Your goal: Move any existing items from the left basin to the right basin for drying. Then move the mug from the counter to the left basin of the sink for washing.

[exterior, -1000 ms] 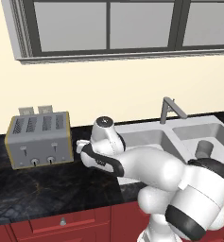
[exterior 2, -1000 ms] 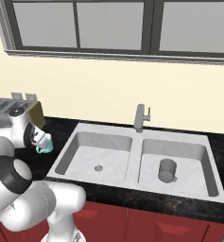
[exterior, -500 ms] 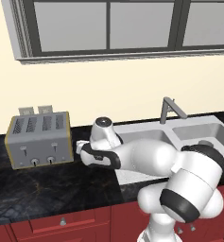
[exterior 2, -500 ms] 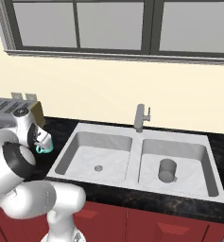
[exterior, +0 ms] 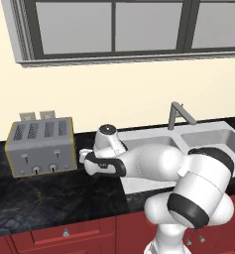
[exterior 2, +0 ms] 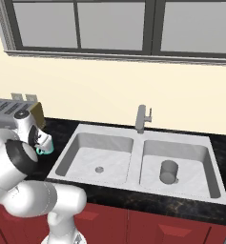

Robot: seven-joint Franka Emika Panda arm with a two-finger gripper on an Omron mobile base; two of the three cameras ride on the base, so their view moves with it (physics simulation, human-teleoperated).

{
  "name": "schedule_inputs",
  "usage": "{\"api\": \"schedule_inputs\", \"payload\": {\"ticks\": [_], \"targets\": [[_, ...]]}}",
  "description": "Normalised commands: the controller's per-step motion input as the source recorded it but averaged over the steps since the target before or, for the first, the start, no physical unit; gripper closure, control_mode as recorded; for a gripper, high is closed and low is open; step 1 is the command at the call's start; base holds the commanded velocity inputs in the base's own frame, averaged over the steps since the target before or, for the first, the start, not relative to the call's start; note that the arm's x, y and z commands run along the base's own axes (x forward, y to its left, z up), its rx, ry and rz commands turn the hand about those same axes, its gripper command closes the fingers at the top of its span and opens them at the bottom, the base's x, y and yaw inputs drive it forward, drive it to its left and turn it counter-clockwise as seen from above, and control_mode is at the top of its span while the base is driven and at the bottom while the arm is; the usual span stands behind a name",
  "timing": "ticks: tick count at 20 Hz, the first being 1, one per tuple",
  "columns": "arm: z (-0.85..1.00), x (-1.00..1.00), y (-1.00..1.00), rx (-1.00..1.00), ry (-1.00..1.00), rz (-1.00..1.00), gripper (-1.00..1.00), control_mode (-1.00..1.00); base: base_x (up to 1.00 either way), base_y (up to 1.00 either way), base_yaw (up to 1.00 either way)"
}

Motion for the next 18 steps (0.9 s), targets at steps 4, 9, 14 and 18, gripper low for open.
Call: {"api": "schedule_inputs", "payload": {"ticks": [4, 9, 14, 18], "targets": [[-0.06, 0.01, 0.0, 0.0, 0.0, 0.0, -1.0, -1.0, 0.0, 0.0, 0.0], [-0.09, 0.03, 0.0, 0.0, 0.0, 0.0, -1.0, -1.0, 0.0, 0.0, 0.0], [-0.08, 0.05, 0.0, 0.0, 0.0, 0.0, -1.0, -1.0, 0.0, 0.0, 0.0], [-0.07, 0.06, 0.0, 0.0, 0.0, 0.0, -1.0, -1.0, 0.0, 0.0, 0.0]]}}
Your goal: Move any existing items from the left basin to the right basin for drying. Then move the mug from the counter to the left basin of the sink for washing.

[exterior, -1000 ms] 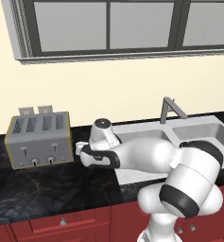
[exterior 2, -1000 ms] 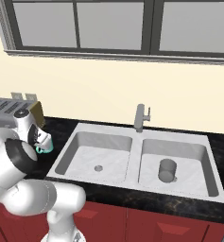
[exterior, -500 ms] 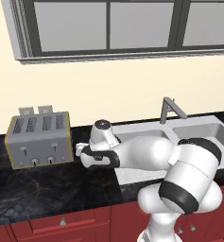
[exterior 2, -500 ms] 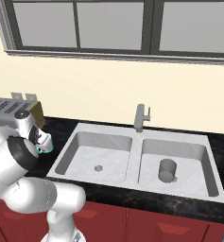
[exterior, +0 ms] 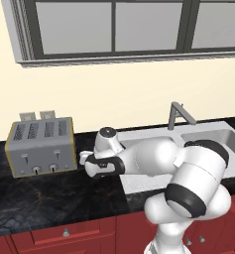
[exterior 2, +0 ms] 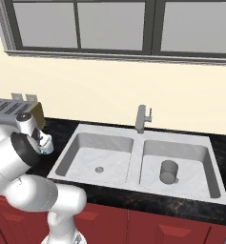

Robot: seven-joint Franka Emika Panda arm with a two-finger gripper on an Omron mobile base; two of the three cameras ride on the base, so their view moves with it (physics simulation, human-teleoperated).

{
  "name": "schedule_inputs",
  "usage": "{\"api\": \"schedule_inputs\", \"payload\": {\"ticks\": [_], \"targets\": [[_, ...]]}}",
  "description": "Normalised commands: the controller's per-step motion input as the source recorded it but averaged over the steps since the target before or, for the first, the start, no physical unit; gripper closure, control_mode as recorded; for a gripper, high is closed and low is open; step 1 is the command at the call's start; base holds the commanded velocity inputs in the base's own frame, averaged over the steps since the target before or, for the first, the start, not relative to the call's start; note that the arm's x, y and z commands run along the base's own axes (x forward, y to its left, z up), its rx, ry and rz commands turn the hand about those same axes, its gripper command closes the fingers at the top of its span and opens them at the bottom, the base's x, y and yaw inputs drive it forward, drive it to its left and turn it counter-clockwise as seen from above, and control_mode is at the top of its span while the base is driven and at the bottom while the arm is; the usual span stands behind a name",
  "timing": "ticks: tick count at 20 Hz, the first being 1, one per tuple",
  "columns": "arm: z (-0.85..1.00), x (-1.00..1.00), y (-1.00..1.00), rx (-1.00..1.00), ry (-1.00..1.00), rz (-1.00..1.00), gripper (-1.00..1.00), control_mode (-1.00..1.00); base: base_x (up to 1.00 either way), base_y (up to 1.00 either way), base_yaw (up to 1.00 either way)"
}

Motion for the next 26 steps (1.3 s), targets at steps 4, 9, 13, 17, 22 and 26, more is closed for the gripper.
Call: {"api": "schedule_inputs", "payload": {"ticks": [4, 9, 13, 17, 22, 26], "targets": [[-0.09, 0.06, 0.0, 0.0, 0.0, 0.0, -1.0, -1.0, 0.0, 0.0, 0.0], [-0.09, 0.02, 0.0, 0.0, 0.0, 0.0, 1.0, -1.0, 0.0, 0.0, 0.0], [-0.03, 0.0, 0.0, 0.0, 0.01, 0.0, 1.0, -1.0, 0.0, 0.0, 0.0], [0.0, 0.0, 0.01, 0.0, 0.0, 0.0, 1.0, -1.0, 0.0, 0.0, 0.0], [0.0, 0.0, 0.0, 0.0, 0.0, 0.0, 1.0, -1.0, 0.0, 0.0, 0.0], [0.05, -0.07, -0.03, -0.01, -0.01, -0.02, 1.0, -1.0, 0.0, 0.0, 0.0]]}}
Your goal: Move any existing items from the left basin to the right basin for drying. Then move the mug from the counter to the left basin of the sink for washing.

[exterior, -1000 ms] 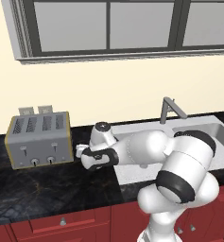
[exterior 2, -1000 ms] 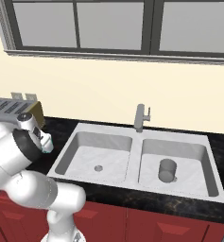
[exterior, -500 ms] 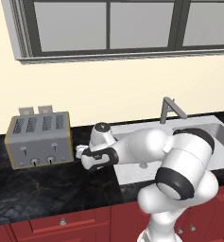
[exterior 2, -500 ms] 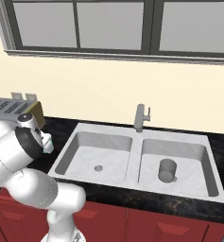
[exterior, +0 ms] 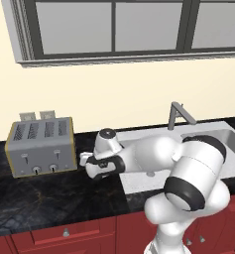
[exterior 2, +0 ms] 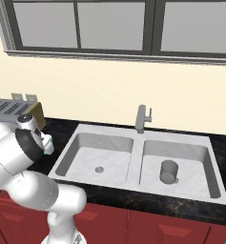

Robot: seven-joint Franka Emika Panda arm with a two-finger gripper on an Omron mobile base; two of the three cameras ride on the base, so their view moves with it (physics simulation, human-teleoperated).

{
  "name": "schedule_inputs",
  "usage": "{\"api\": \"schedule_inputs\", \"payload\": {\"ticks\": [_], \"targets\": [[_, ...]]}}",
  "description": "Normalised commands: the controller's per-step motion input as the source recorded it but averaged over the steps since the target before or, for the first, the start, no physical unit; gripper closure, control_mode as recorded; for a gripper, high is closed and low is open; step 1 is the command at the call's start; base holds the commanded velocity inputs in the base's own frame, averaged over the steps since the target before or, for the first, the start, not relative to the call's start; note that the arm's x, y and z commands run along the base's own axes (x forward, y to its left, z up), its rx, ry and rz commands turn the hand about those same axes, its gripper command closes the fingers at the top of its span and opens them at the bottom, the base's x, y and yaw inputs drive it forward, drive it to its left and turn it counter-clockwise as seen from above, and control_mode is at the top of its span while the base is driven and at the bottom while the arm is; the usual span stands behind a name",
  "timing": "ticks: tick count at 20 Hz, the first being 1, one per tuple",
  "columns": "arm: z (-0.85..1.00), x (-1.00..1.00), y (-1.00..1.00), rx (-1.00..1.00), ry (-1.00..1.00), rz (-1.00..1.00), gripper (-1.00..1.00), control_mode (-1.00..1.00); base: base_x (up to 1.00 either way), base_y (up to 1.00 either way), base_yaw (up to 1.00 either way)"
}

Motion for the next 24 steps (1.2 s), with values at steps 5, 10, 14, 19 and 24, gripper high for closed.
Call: {"api": "schedule_inputs", "payload": {"ticks": [5, 10, 14, 19, 24], "targets": [[0.19, -0.1, -0.11, -0.02, -0.04, -0.07, 1.0, -1.0, 0.0, 0.0, 0.0], [0.21, -0.03, -0.22, -0.01, -0.02, -0.09, 1.0, -1.0, 0.0, 0.0, 0.0], [0.24, 0.0, -0.33, 0.0, 0.0, -0.1, 1.0, -1.0, 0.0, 0.0, 0.0], [0.16, 0.0, -0.34, 0.0, -0.02, -0.1, 1.0, -1.0, 0.0, 0.0, 0.0], [0.08, 0.0, -0.35, 0.0, -0.03, -0.1, 1.0, -1.0, 0.0, 0.0, 0.0]]}}
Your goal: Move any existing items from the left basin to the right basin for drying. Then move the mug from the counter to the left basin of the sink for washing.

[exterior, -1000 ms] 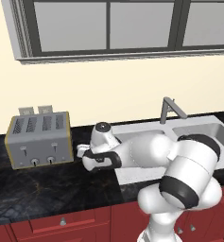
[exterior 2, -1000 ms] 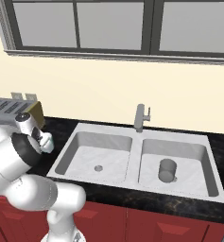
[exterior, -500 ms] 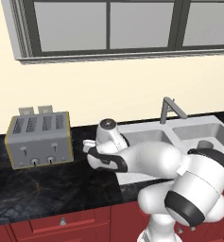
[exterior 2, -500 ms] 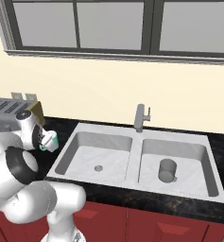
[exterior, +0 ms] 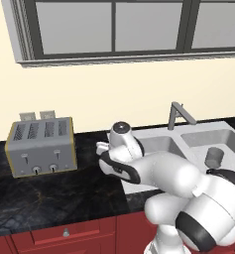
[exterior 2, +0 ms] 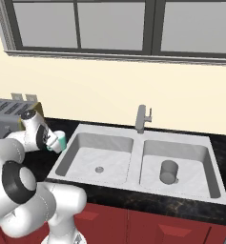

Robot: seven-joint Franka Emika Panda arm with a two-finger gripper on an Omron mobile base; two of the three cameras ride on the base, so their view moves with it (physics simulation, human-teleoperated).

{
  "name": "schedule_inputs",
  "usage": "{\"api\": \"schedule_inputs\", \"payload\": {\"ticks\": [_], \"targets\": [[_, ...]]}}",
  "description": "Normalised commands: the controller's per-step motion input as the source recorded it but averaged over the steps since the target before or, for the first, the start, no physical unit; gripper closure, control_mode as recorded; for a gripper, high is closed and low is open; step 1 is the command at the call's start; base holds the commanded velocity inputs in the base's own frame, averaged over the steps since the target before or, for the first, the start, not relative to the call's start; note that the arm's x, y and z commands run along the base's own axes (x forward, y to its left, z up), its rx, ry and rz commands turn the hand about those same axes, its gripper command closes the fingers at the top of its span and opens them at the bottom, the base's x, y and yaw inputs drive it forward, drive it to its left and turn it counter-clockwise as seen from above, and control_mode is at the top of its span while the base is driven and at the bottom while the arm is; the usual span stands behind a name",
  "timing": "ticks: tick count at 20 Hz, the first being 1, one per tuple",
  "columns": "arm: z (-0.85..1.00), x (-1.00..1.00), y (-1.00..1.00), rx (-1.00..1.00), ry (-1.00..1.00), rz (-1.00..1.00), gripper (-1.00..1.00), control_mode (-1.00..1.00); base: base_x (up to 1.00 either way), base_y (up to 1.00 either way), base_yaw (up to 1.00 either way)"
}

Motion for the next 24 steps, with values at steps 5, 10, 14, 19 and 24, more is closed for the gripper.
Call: {"api": "schedule_inputs", "payload": {"ticks": [5, 10, 14, 19, 24], "targets": [[0.0, 0.0, -0.42, 0.0, -0.03, -0.1, 1.0, -1.0, 0.0, 0.0, 0.0], [0.0, 0.0, -0.44, 0.0, -0.02, -0.1, 1.0, -1.0, 0.0, 0.0, 0.0], [0.0, 0.0, -0.44, 0.0, 0.0, -0.1, 1.0, -1.0, 0.0, 0.0, 0.0], [-0.01, 0.02, -0.42, 0.0, 0.0, -0.08, 1.0, -1.0, 0.0, 0.0, 0.0], [-0.11, 0.08, -0.4, 0.0, 0.0, -0.03, 1.0, -1.0, 0.0, 0.0, 0.0]]}}
